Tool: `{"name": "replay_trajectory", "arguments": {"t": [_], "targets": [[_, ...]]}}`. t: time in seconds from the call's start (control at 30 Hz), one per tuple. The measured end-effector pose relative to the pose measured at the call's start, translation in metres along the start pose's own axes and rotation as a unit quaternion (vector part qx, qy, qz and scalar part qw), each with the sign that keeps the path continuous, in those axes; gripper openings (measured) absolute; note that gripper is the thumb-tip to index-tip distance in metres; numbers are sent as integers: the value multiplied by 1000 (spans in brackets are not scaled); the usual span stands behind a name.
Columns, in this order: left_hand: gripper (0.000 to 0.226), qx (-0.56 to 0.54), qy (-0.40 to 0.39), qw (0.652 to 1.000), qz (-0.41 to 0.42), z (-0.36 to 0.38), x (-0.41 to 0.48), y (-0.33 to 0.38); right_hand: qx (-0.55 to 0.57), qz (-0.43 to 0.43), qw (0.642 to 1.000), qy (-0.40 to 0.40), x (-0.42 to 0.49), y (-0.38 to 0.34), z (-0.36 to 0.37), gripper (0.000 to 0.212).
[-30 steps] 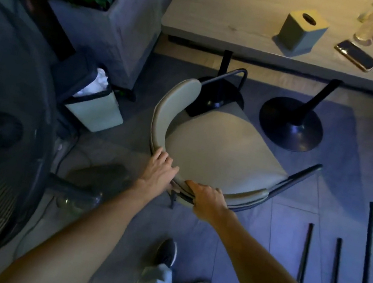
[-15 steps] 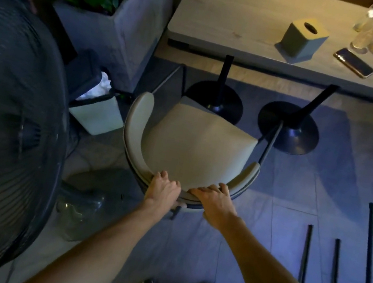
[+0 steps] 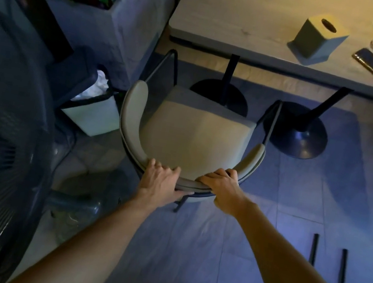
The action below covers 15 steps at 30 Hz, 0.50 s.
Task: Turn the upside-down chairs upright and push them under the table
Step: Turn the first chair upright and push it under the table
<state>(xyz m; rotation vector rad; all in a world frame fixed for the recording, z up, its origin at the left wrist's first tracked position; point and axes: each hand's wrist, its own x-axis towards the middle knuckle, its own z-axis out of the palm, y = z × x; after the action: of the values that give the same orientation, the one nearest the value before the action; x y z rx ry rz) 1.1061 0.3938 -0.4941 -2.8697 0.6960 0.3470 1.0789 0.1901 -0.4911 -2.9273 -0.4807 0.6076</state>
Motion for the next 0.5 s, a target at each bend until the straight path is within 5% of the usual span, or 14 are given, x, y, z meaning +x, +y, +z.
{"name": "replay_trajectory", "arguments": {"t": [0.5], "targets": [[67, -42, -7, 999, -28, -18, 64, -4, -25, -56, 998, -23, 72, 52, -41, 64]]}}
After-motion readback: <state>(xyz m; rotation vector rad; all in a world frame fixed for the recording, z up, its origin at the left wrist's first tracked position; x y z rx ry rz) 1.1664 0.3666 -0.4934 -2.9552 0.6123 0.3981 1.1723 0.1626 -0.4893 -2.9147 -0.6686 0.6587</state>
